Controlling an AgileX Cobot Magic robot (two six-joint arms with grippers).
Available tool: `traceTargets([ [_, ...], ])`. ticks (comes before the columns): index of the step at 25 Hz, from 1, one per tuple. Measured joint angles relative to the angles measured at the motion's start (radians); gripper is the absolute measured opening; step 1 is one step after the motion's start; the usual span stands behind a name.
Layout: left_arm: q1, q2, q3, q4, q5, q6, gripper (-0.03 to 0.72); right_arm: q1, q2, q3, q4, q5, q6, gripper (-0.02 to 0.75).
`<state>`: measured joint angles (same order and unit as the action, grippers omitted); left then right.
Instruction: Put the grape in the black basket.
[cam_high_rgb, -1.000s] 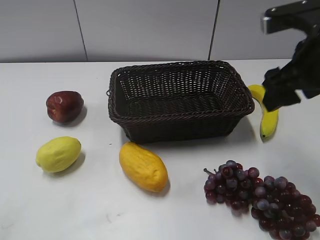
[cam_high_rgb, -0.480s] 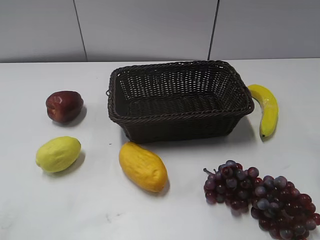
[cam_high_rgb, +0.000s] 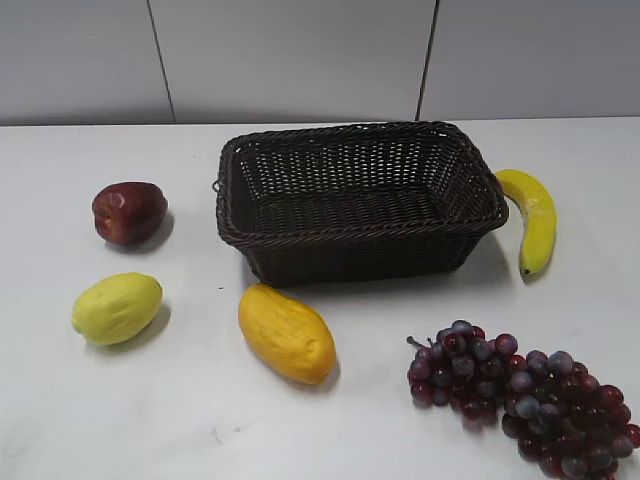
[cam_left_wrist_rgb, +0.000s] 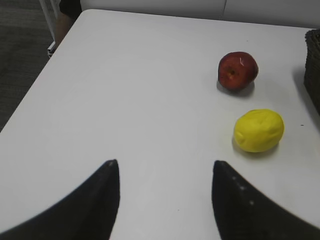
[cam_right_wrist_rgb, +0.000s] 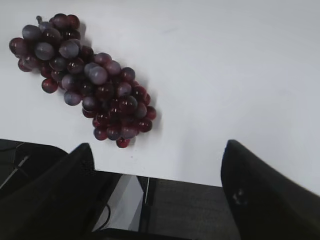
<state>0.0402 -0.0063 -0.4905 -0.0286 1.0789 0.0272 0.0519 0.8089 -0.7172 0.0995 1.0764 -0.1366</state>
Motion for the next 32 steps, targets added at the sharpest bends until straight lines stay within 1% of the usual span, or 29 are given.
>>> traceTargets([
  [4, 0.000, 0.000, 0.000, 0.000, 0.000, 0.000, 0.552, 0.000, -0.215, 0.138, -0.023, -0.029, -0.024, 0.595],
  [7, 0.000, 0.000, 0.000, 0.000, 0.000, 0.000, 0.552, 0.000, -0.360, 0.204, -0.025, -0.025, -0.026, 0.594],
  [15, 0.000, 0.000, 0.000, 0.000, 0.000, 0.000, 0.552, 0.000, -0.635, 0.214, -0.025, -0.025, -0.028, 0.594],
  [23, 0.000, 0.000, 0.000, 0.000, 0.000, 0.000, 0.552, 0.000, -0.805, 0.215, -0.025, -0.025, -0.028, 0.594],
  [29, 0.000, 0.000, 0.000, 0.001, 0.000, 0.000, 0.552, 0.000, -0.813, 0.215, -0.063, -0.024, 0.020, 0.593],
  [32, 0.000, 0.000, 0.000, 0.001, 0.000, 0.000, 0.552, 0.000, -0.813, 0.215, -0.099, -0.025, 0.094, 0.593],
])
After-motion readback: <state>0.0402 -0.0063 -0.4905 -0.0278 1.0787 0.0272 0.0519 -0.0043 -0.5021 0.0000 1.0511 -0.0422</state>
